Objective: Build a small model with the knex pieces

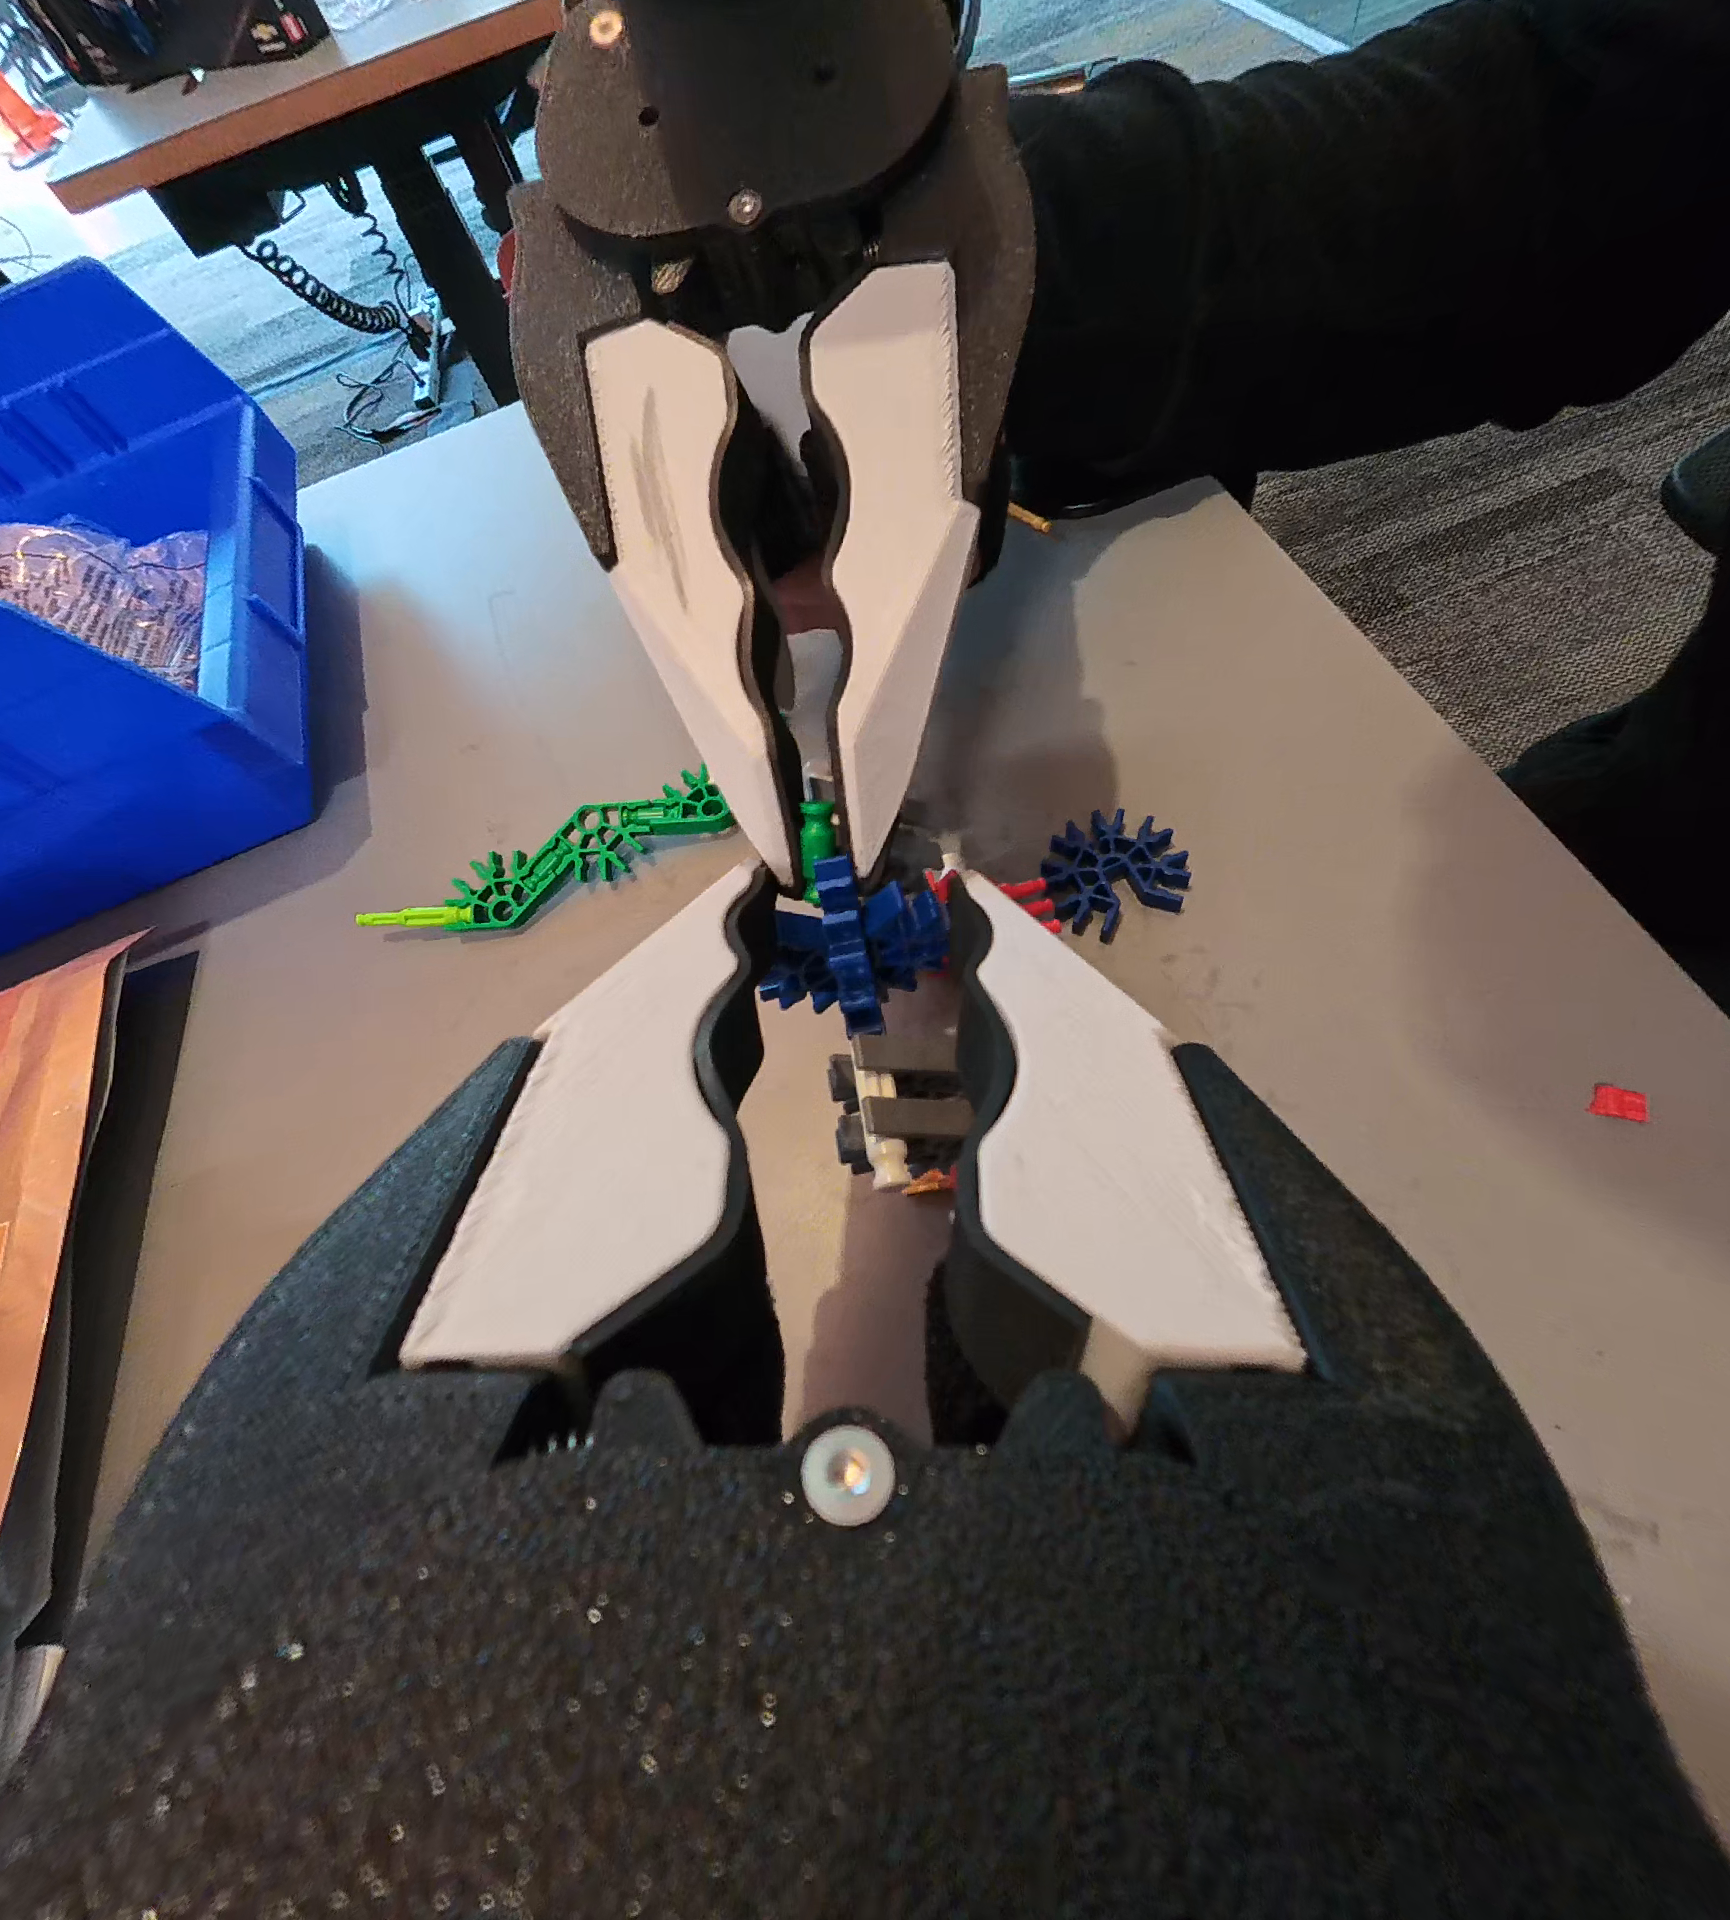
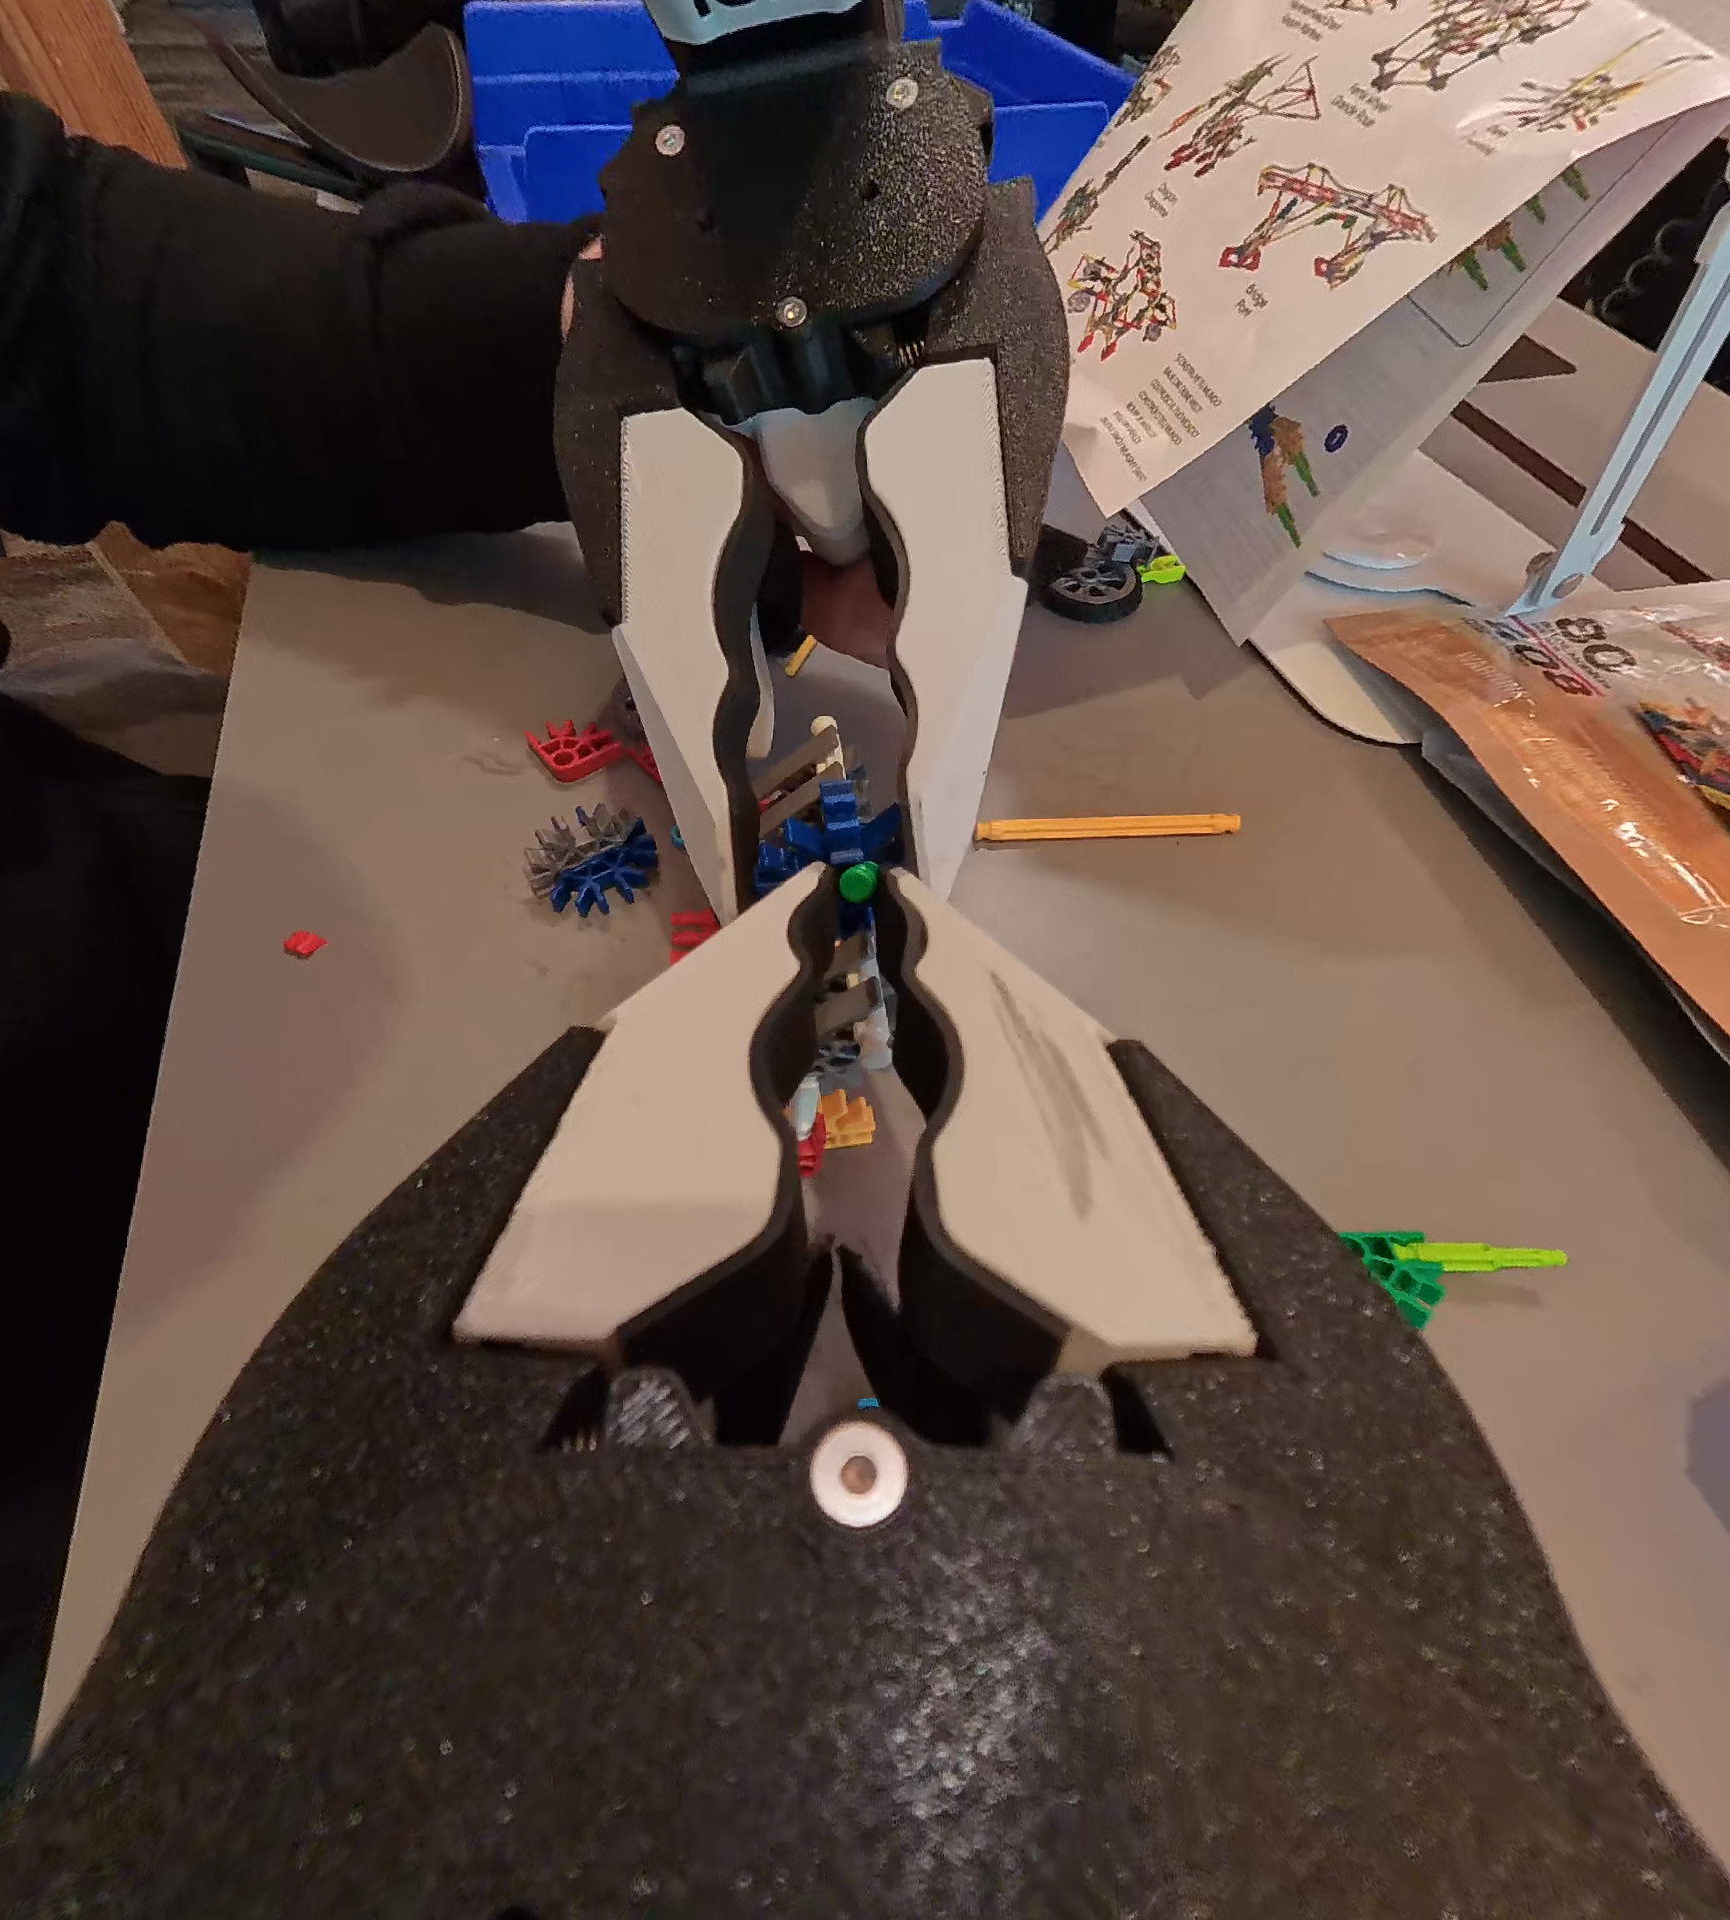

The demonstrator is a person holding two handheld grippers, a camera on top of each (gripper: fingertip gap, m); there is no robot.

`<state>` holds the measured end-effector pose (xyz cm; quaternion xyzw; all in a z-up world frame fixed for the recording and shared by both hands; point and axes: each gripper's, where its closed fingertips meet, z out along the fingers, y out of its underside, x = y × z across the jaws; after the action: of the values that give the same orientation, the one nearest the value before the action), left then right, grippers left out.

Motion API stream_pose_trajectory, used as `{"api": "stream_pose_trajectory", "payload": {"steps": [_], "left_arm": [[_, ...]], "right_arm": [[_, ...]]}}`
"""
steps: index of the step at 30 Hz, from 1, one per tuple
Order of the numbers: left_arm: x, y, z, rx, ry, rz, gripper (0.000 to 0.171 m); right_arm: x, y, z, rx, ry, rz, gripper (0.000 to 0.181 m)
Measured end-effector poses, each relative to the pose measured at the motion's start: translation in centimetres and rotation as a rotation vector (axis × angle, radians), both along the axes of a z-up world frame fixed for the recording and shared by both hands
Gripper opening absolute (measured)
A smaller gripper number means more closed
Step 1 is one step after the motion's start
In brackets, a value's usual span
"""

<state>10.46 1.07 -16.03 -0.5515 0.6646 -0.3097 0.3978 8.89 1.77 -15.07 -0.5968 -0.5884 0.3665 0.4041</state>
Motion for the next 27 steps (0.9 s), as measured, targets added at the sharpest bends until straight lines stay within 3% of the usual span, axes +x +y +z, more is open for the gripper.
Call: {"api": "stream_pose_trajectory", "payload": {"steps": [12,23,27], "left_arm": [[0.12,-0.33,0.05,-0.002,-0.026,-0.008,0.032],[0.39,-0.51,0.0,-0.013,-0.047,-0.029,0.031],[0.42,-0.52,0.01,-0.013,-0.05,-0.033,0.031]], "right_arm": [[0.12,-0.47,-0.06,-0.073,-0.064,0.129,0.005],[0.4,-0.68,-0.23,0.219,-0.248,0.088,0.005],[0.41,-0.7,-0.24,0.225,-0.271,0.102,0.005]]}}
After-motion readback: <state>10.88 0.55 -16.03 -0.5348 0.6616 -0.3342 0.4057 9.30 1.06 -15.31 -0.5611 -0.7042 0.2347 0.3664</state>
